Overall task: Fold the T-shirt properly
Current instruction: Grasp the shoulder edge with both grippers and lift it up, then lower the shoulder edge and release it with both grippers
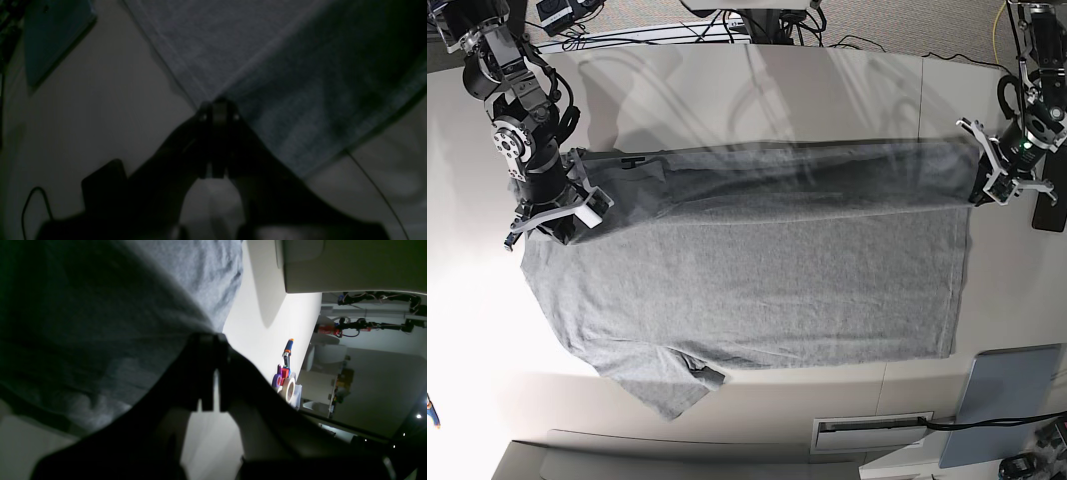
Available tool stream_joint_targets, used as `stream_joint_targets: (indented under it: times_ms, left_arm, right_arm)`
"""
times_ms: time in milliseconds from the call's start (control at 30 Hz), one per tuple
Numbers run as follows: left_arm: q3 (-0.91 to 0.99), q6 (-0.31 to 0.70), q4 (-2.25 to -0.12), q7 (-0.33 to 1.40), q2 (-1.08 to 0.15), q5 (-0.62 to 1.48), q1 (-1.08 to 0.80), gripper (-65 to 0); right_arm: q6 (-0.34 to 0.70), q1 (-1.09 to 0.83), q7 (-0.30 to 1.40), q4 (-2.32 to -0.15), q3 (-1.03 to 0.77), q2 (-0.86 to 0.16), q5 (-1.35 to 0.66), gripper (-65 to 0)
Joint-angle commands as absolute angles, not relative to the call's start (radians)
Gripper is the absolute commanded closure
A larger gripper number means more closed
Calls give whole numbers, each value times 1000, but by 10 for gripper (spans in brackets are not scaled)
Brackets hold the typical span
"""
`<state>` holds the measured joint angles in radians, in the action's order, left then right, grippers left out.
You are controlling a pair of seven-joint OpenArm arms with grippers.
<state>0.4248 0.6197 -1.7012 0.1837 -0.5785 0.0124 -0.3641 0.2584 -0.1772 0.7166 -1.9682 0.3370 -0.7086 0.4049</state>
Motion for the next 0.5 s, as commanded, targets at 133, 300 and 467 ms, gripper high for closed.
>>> stream_joint_targets:
  times_ms: [133, 300, 467]
  left_arm:
    - [434, 604, -1715, 158, -599, 23, -306, 0]
    - [434, 603, -1714, 160, -599, 23, -290, 0]
    - [434, 604, -1702, 160, -599, 23, -285, 0]
  right_arm:
    - [242, -164, 707, -1981, 328, -723, 415, 0]
    - [242, -163, 707, -1981, 328, -723, 415, 0]
    - [242, -163, 707, -1981, 328, -723, 415, 0]
